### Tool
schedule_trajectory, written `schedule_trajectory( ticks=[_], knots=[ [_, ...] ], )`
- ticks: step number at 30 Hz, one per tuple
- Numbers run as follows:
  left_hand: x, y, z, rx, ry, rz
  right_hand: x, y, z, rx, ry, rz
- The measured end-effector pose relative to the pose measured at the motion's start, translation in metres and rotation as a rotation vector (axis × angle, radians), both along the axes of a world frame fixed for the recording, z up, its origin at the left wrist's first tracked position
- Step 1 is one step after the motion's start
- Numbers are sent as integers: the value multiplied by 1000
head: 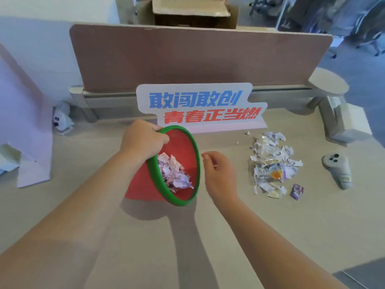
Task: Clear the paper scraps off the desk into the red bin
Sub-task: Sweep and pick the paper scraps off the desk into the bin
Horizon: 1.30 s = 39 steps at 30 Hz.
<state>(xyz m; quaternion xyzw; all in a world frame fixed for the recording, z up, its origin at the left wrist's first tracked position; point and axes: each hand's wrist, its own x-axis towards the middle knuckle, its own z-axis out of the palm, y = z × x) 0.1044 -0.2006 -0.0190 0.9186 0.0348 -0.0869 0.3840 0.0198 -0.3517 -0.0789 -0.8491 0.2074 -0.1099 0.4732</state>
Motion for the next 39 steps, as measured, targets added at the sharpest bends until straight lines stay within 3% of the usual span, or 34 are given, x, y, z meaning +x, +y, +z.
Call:
schedule_trajectory(
  ticks=[3, 7, 11, 14, 17, 20, 22, 26, 30, 39],
  knots=[
    [-4, -11, 3, -28, 19, -33, -3, -29, -20, -88, 88, -86],
    [-15, -19, 5, -75, 41, 8, -3, -70, -66, -298, 394, 140],
    [-24, -31, 3, -32, 13, 60, 9, -101, -104, -477, 415, 494],
    [-27, -45, -2, 30, -25, 118, 9, -112, -120, -583, 347, 596],
    [-34, -70, -8, 143, -59, 141, 5, -130, -138, -585, 264, 734],
    [-42, -91, -11, 229, -48, 135, 4, -149, -126, -597, 330, 815],
    [-48, -101, -11, 267, -56, 169, 7, -165, -117, -530, 406, 772],
    [-61, -108, -12, 283, -44, 258, 9, -176, -110, -318, 305, 625],
    [-77, -105, -11, 283, -17, 315, 18, -160, -112, -252, 311, 722],
    [-86, -92, -19, 294, 30, 339, 15, -146, -122, -366, 264, 895]
  ],
)
